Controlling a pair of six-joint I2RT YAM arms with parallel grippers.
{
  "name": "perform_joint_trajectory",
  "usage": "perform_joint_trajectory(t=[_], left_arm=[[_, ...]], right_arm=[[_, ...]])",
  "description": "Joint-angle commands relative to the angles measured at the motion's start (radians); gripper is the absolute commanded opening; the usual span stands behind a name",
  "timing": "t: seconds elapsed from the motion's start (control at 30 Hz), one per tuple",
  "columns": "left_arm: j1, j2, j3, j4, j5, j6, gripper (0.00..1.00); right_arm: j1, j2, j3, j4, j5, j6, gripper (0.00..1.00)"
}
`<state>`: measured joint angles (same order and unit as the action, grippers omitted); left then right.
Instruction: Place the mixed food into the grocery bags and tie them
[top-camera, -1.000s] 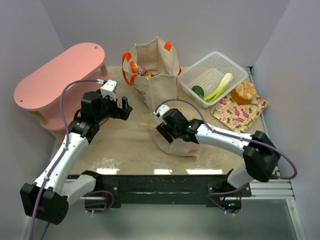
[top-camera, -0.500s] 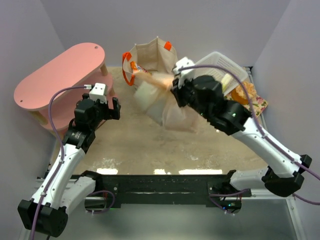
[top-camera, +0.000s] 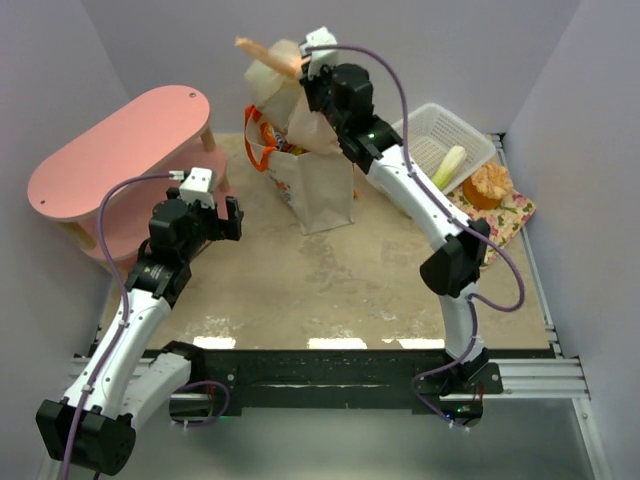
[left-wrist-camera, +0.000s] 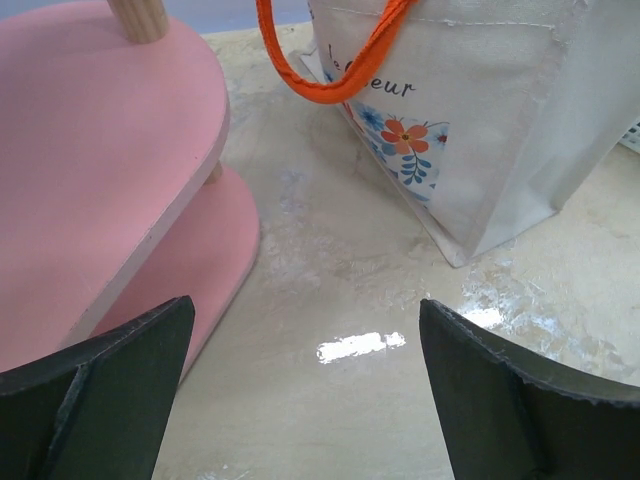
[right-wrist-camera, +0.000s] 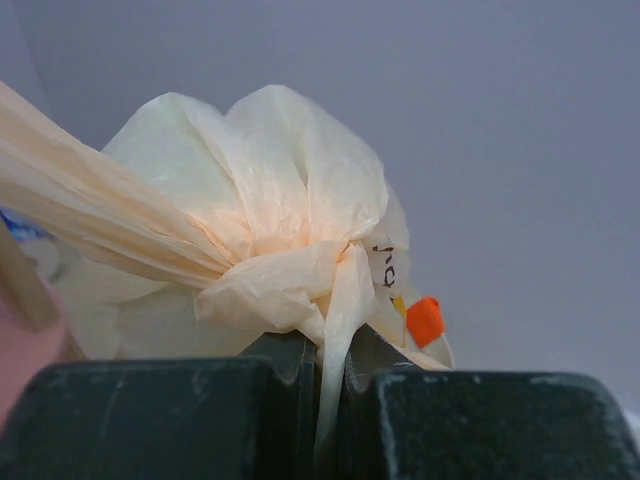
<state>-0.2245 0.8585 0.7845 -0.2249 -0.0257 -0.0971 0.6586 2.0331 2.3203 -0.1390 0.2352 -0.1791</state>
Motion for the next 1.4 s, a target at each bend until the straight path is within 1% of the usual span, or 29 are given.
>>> perform_joint_trajectory(t=[0.0,0.03,0.13,0.17,0.23,0.3,0.33,0.37,0.43,0.47,0.53,0.57,0.6,0.63,0.67,0.7,0.73,0.83,0.9,1.07,1.1,1.17,1.2,1.23,1.27,1.3,1.33,1.37], left_arm=[[0.007,-0.010,-0.013,0.050,0.021,-0.018,1.00],[0.007,-0.013,-0.016,0.052,0.042,-0.016,1.00],[0.007,-0.013,-0.018,0.052,0.046,-0.016,1.00],[0.007,-0.015,-0.016,0.050,0.047,-0.016,1.00],[0.007,-0.016,-0.016,0.052,0.049,-0.016,1.00],[0.007,-0.015,-0.016,0.053,0.053,-0.018,1.00],[0.007,-0.013,-0.017,0.053,0.053,-0.016,1.00],[0.007,-0.013,-0.018,0.052,0.055,-0.016,1.00],[0.007,-0.012,-0.018,0.053,0.058,-0.018,1.00],[0.007,-0.009,-0.018,0.053,0.059,-0.018,1.00],[0.008,-0.007,-0.018,0.053,0.061,-0.016,1.00],[0.007,-0.003,-0.018,0.053,0.064,-0.016,1.00],[0.007,-0.003,-0.018,0.053,0.066,-0.016,1.00],[0.007,0.000,-0.018,0.053,0.067,-0.016,1.00],[0.007,0.004,-0.018,0.052,0.067,-0.016,1.00],[0.007,0.005,-0.018,0.049,0.067,-0.016,1.00],[0.007,0.007,-0.018,0.048,0.070,-0.016,1.00],[0.007,0.011,-0.018,0.050,0.072,-0.016,1.00],[0.007,0.011,-0.016,0.050,0.076,-0.015,1.00],[0.007,0.004,-0.018,0.055,0.086,-0.015,1.00],[0.007,0.004,-0.018,0.058,0.086,-0.013,1.00],[0.007,-0.001,-0.018,0.058,0.086,-0.010,1.00],[0.007,-0.004,-0.019,0.061,0.087,-0.007,1.00],[0.007,-0.007,-0.019,0.062,0.092,-0.007,1.00],[0.007,-0.013,-0.021,0.067,0.095,-0.004,1.00],[0.007,-0.016,-0.025,0.071,0.098,-0.003,1.00],[0.007,-0.019,-0.027,0.076,0.101,-0.004,1.00],[0.007,-0.021,-0.028,0.084,0.101,-0.007,1.00]], right_arm=[[-0.027,0.053,-0.071,0.162,-0.077,-0.091,0.00],[-0.033,0.055,-0.102,0.162,-0.076,-0.100,0.00],[-0.042,0.015,-0.223,0.107,-0.050,-0.117,0.00],[-0.042,-0.013,-0.316,0.107,-0.050,-0.126,0.00],[-0.042,-0.092,-0.384,0.081,-0.043,-0.128,0.00],[-0.040,-0.135,-0.415,-0.008,-0.027,-0.122,0.00],[-0.040,-0.139,-0.408,-0.046,-0.022,-0.120,0.00],[-0.042,-0.137,-0.377,-0.127,-0.017,-0.122,0.00],[-0.042,-0.096,-0.314,-0.232,-0.030,-0.125,0.00],[-0.042,-0.067,-0.229,-0.338,-0.031,-0.123,0.00],[-0.048,0.028,-0.136,-0.436,-0.066,-0.123,0.00],[-0.053,0.068,-0.037,-0.518,-0.073,-0.123,0.00],[-0.056,0.108,0.015,-0.559,-0.079,-0.125,0.00],[-0.060,0.201,0.072,-0.600,-0.089,-0.128,0.00],[-0.066,0.240,0.171,-0.672,-0.106,-0.128,0.00],[-0.070,0.280,0.207,-0.698,-0.112,-0.129,0.00],[-0.074,0.320,0.223,-0.711,-0.115,-0.135,0.00],[-0.085,0.331,0.162,-0.685,-0.116,-0.129,0.00],[-0.088,0.319,0.097,-0.657,-0.111,-0.122,0.00],[-0.090,0.233,0.068,-0.619,-0.125,-0.108,0.01],[-0.088,0.217,0.074,-0.616,-0.140,-0.106,0.07],[-0.088,0.187,0.105,-0.613,-0.168,-0.096,0.16],[-0.088,0.155,0.114,-0.613,-0.180,-0.091,0.27],[-0.089,0.130,0.119,-0.610,-0.210,-0.077,0.56],[-0.088,0.109,0.114,-0.594,-0.221,-0.068,0.72],[-0.088,0.055,0.103,-0.584,-0.232,-0.060,0.83],[-0.089,0.026,0.091,-0.573,-0.259,-0.043,0.91],[-0.090,-0.003,0.049,-0.541,-0.267,-0.028,0.93]])
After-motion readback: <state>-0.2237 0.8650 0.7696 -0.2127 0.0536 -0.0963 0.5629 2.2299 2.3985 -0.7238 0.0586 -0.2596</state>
